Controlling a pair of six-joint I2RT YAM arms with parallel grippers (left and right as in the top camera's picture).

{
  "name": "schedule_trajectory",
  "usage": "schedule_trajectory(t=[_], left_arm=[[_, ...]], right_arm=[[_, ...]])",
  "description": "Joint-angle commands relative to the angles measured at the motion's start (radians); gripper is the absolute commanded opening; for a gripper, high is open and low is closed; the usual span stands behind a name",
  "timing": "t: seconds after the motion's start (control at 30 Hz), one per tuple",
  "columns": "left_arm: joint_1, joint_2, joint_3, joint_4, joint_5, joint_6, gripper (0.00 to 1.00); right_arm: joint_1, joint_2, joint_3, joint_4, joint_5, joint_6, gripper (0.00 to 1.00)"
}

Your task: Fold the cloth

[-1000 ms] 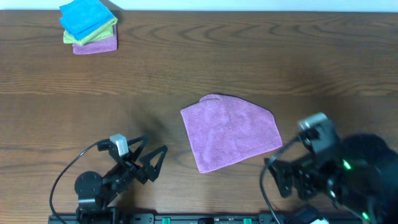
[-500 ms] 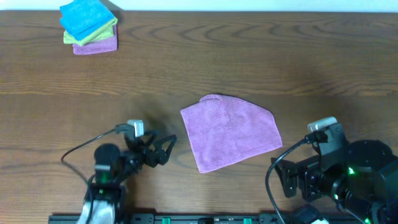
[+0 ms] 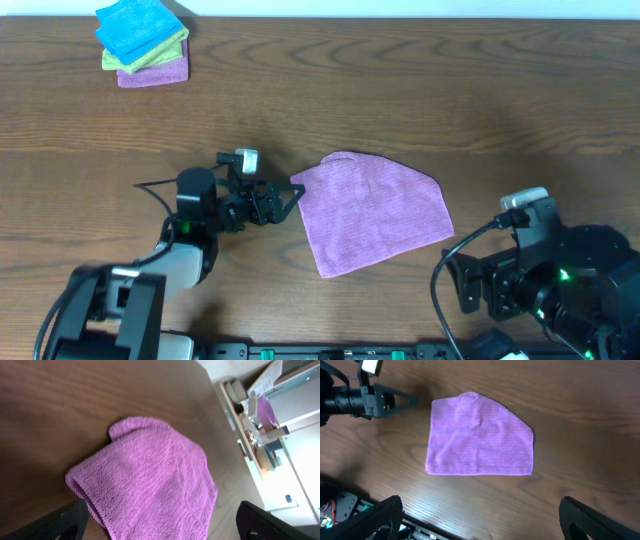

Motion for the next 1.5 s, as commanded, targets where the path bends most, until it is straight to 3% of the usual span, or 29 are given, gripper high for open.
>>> schedule_trajectory(t=[0.0,0.7,1.47], left_arm=[[-0.018,0.048,0.032,0.001,0.024,0.002,0.95],[-0.059,0.114,0.104,-0.154,-0.106,0.049,0.95],[-0.097,0.187,0.178,-0.156,-0.130,0.044,0.95]], right_arm=[[-0.003,0.002,0.006,0.005,0.035,0.016,0.99],[-0.003,0.050,0.006,0.033,0.060,0.027,0.99],[-0.003,0.050,0.006,0.047,0.060,0.033,0.99]])
